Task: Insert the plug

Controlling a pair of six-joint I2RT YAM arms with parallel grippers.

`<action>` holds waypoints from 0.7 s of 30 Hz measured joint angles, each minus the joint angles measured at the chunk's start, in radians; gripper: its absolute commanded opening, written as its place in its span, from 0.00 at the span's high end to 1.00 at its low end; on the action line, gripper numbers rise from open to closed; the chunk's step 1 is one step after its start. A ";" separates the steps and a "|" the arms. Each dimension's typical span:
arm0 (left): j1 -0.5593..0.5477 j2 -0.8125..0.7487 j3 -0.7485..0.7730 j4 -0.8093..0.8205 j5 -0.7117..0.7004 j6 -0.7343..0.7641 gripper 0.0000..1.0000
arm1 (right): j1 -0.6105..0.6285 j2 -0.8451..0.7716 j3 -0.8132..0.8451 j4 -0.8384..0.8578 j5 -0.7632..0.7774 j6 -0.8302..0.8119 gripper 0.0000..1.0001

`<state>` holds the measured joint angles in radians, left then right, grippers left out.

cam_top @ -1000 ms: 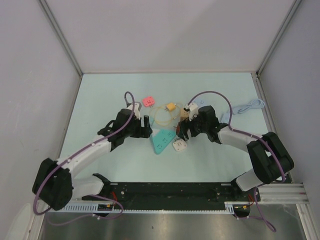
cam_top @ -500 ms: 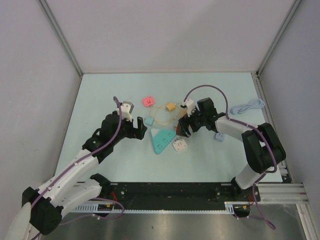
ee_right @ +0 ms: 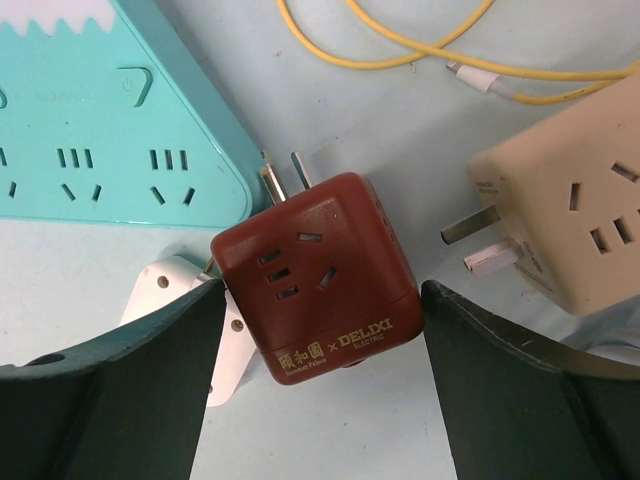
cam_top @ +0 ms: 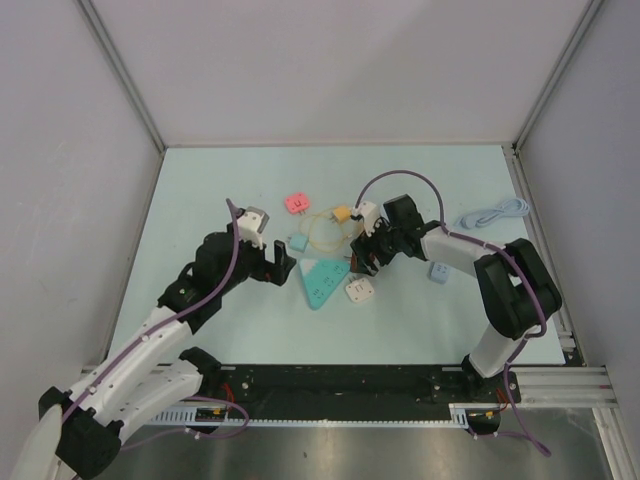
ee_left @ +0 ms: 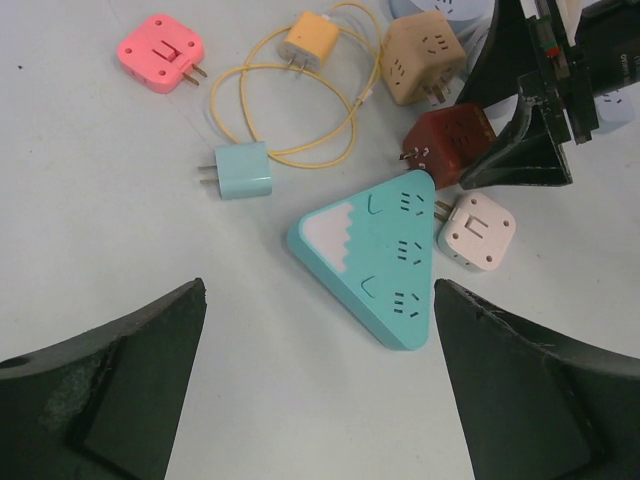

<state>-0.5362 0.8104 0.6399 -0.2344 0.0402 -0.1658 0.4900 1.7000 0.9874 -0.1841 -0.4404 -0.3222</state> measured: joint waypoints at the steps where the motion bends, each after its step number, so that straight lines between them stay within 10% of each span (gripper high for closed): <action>1: 0.000 0.000 -0.002 0.000 0.007 0.001 0.00 | 0.000 0.000 0.001 0.000 0.003 -0.002 0.17; 8: 0.000 -0.032 -0.015 0.000 0.050 0.017 0.00 | 0.016 0.024 0.021 -0.006 0.018 -0.024 0.21; 21: 0.000 -0.032 -0.042 0.048 0.186 0.092 0.00 | 0.040 -0.021 0.035 -0.112 0.051 -0.045 0.95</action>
<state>-0.5362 0.7788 0.5980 -0.1864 0.2260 -0.0738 0.5304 1.6794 1.0225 -0.2962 -0.3889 -0.3672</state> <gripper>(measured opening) 0.996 0.636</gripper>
